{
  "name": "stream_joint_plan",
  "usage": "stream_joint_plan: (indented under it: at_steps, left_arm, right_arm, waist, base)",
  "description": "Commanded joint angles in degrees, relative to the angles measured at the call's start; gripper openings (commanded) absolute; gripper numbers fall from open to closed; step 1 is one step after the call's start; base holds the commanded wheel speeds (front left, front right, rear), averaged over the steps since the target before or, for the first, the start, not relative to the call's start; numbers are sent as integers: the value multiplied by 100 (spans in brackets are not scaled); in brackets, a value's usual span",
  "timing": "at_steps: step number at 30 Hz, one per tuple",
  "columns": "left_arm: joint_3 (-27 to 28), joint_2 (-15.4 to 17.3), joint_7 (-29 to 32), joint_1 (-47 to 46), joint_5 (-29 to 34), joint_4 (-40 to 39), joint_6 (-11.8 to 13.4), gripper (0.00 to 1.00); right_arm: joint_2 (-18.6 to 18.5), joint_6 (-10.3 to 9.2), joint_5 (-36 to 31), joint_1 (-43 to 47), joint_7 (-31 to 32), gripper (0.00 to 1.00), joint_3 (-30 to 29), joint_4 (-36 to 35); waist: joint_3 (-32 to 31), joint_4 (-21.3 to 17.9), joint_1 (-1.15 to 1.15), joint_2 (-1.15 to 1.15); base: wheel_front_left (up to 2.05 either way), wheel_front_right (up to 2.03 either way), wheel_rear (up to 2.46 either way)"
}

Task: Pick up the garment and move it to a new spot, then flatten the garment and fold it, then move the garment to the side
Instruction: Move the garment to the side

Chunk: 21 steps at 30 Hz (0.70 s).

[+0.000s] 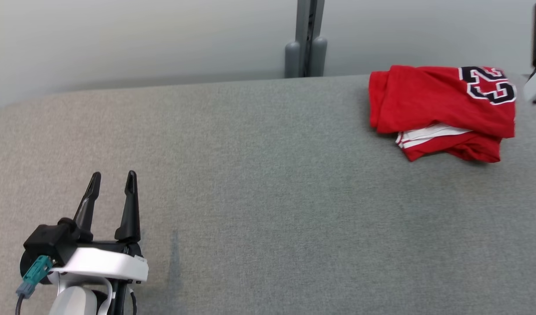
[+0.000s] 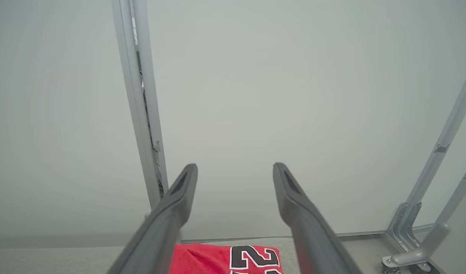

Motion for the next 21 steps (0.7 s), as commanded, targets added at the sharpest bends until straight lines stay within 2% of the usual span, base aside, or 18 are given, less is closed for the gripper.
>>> stream_joint_plan:
  at_steps: [1, 6, 12, 17, 21]
  left_arm:
    - [47, 1, -4, 69, 33, -31, 39, 100]
    - [176, -5, -4, 268, 27, -116, 37, 100]
    - [274, -93, -4, 507, -83, -340, 9, 100]
    - [89, -139, -4, 702, -248, -356, -45, 100]
    - [35, -116, -4, 763, -335, -381, -76, 100]
  right_arm:
    - [7, 4, 34, 260, -62, 100, 55, -163]
    - [-26, 4, 506, 1252, -111, 100, 51, -1152]
    - [-62, 4, 504, 2522, -174, 100, -278, -2242]
    - [153, 4, 410, 3707, -194, 100, -982, -3162]
    - [472, 4, 132, 4566, -203, 100, -1420, -3950]
  waist:
    - [-172, -133, 0, 0]
    - [-322, -201, 0, 0]
    - [-467, -209, 0, 0]
    - [-577, -138, 0, 0]
    - [-598, -112, 0, 0]
  base:
    - [0, 0, 0]
    - [0, 0, 0]
    - [0, 0, 0]
    - [0, 0, 0]
    - [0, 0, 0]
